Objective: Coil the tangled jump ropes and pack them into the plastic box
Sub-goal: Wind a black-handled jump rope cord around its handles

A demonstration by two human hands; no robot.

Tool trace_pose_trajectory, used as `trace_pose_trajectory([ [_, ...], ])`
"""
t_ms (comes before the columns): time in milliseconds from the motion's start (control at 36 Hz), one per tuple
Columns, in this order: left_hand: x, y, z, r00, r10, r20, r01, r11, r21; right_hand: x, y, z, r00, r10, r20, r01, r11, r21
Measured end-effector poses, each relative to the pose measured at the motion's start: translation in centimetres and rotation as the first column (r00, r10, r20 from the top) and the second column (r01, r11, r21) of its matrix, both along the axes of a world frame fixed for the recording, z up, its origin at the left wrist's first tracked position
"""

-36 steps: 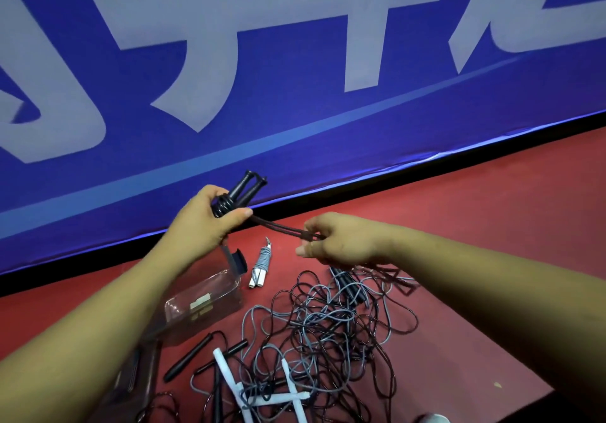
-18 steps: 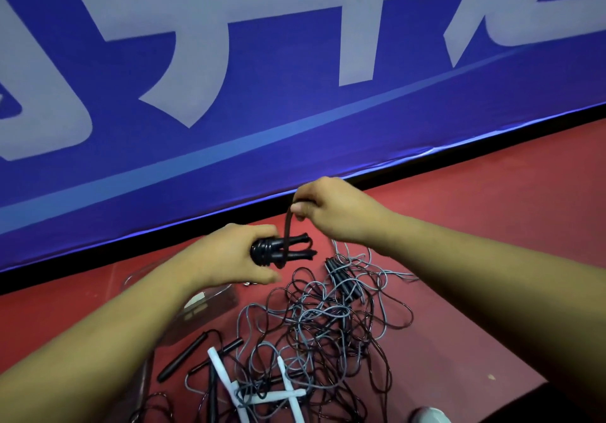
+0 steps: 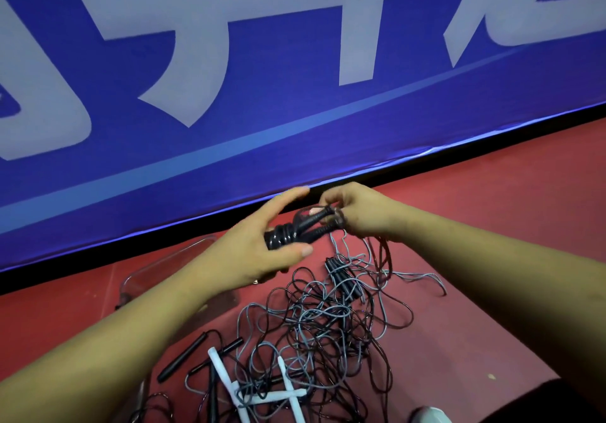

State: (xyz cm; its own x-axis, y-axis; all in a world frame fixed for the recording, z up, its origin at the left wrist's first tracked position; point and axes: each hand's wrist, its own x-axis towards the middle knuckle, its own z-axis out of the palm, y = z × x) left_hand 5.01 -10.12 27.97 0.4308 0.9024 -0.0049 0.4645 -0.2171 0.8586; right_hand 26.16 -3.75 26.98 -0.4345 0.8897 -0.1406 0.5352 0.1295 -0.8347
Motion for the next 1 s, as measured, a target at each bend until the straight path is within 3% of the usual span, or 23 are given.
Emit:
trace_pose_trajectory([
  [56, -0.1, 0.0, 0.5, 0.97, 0.054, 0.236, -0.03, 0.994, -0.103, 0.0, -0.2, -0.3, 1.0, 0.011, -0.003, -0.011, 0.998, -0.06],
  [111, 0.0, 0.3, 1.2, 0.925, 0.162, 0.342, -0.118, 0.982, -0.146, -0.1, -0.4, -0.3, 1.0, 0.017, -0.001, -0.017, 0.996, -0.086],
  [250, -1.6, 1.7, 1.4, 0.842, 0.427, 0.33, -0.388, 0.904, -0.182, -1.1, -1.3, -0.2, 0.992, 0.125, 0.01, -0.122, 0.977, -0.173],
  [333, -3.8, 2.8, 1.3, 0.808, 0.535, 0.249, -0.515, 0.845, -0.145, -1.5, -2.0, -0.3, 0.983, 0.175, 0.051, -0.161, 0.967, -0.199],
  [472, -6.6, 3.5, 0.3, 0.764, 0.64, 0.084, -0.633, 0.768, -0.096, -2.6, -2.6, 1.2, 0.984, 0.141, -0.111, -0.162, 0.963, -0.215],
  [611, -6.8, 3.5, 0.2, 0.816, 0.571, -0.084, -0.574, 0.819, -0.011, -4.2, -3.5, 2.9, 0.971, 0.237, -0.016, -0.237, 0.96, -0.147],
  [750, -8.1, 3.9, -0.7, 0.845, 0.399, -0.356, -0.414, 0.91, 0.036, -3.8, -3.5, 3.7, 0.983, 0.181, 0.003, -0.181, 0.983, -0.044],
  [861, -7.6, 3.8, -1.2, 0.814, 0.238, -0.53, -0.252, 0.967, 0.047, -3.6, -3.7, 4.0, 0.983, 0.183, 0.014, -0.183, 0.983, 0.009],
  [1000, -5.7, 3.4, -1.8, 0.787, 0.094, -0.609, -0.146, 0.989, -0.036, -4.1, -3.5, 4.3, 0.985, 0.152, 0.084, -0.163, 0.976, 0.143],
])
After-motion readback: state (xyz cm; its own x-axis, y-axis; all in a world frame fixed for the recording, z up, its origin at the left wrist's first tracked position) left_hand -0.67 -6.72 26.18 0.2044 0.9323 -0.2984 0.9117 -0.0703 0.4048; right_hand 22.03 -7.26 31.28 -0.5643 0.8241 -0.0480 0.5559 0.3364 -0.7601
